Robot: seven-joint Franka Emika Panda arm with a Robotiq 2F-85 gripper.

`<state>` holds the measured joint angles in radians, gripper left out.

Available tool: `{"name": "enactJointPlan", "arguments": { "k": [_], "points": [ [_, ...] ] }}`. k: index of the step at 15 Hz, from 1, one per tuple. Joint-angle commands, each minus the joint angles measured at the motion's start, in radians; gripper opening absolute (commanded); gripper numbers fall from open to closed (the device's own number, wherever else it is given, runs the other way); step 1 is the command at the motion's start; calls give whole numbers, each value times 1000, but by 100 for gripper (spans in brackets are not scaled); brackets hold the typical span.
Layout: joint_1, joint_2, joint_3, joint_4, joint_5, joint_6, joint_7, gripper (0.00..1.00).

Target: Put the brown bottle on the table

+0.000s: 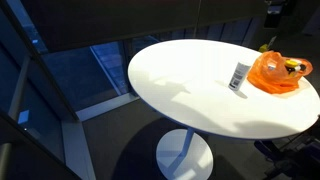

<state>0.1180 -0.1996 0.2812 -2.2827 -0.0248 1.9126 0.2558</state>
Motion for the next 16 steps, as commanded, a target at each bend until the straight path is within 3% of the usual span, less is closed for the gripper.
{"name": "enactJointPlan", "arguments": {
  "k": [1,10,16],
  "points": [
    [22,2,-21,2,-4,-2,4,100],
    [1,24,-38,35,-87,28,50,100],
    [-52,21,-105,20,-181,131,131,100]
  ]
}}
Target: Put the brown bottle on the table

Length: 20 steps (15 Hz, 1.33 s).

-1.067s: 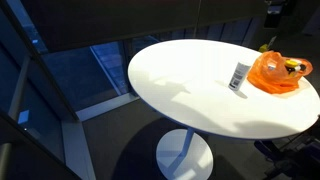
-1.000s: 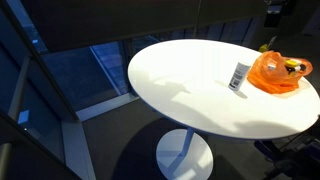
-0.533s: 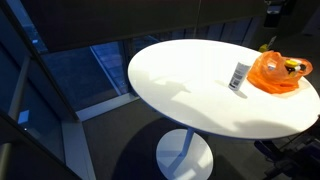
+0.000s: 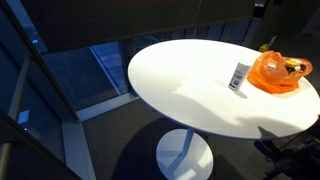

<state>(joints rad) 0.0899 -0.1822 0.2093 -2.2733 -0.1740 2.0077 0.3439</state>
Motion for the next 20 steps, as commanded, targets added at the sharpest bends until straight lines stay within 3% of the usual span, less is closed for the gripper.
{"name": "enactJointPlan", "arguments": {
  "k": [1,9,20],
  "points": [
    [-35,0,-48,9,-29,51,52,100],
    [-161,2,-173,3,-56,115,108,100],
    [-267,93,-269,-76,-274,184,257,100]
  ]
}}
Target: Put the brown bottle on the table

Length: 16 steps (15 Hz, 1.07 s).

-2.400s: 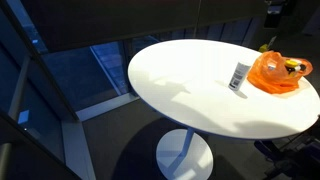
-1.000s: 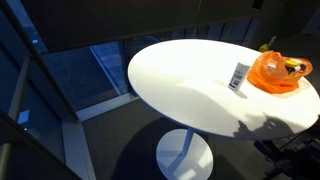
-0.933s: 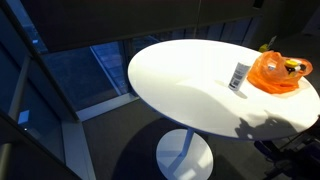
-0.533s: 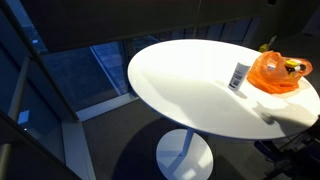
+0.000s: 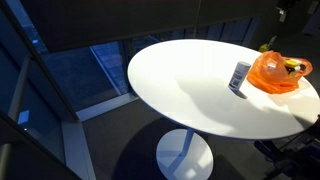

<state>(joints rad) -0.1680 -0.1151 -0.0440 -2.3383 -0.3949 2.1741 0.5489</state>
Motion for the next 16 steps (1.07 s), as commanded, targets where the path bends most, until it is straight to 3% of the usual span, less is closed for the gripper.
{"name": "enactJointPlan", "arguments": {
  "k": [1,16],
  "points": [
    [-8,34,-23,-13,-63,16,61,100],
    [-13,50,-69,-52,-72,22,74,100]
  ]
}}
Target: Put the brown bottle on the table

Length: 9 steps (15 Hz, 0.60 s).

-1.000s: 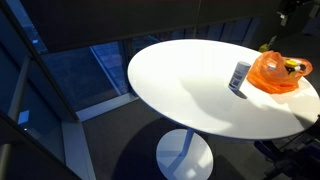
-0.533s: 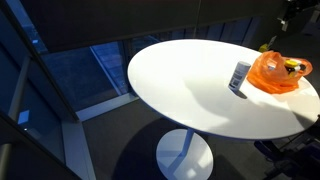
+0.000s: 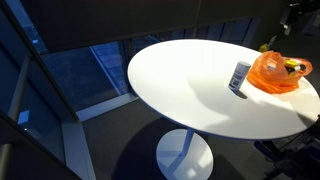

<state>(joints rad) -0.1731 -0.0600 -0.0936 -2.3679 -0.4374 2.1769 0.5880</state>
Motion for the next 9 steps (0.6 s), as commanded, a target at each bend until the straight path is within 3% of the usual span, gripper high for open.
{"name": "enactJointPlan", "arguments": {
  "k": [1,4,9],
  "points": [
    [-11,-3,-27,-30,-32,24,45,100],
    [-16,15,-46,-60,-25,47,65,100],
    [-19,59,-72,-127,-28,207,123,100]
  ]
}}
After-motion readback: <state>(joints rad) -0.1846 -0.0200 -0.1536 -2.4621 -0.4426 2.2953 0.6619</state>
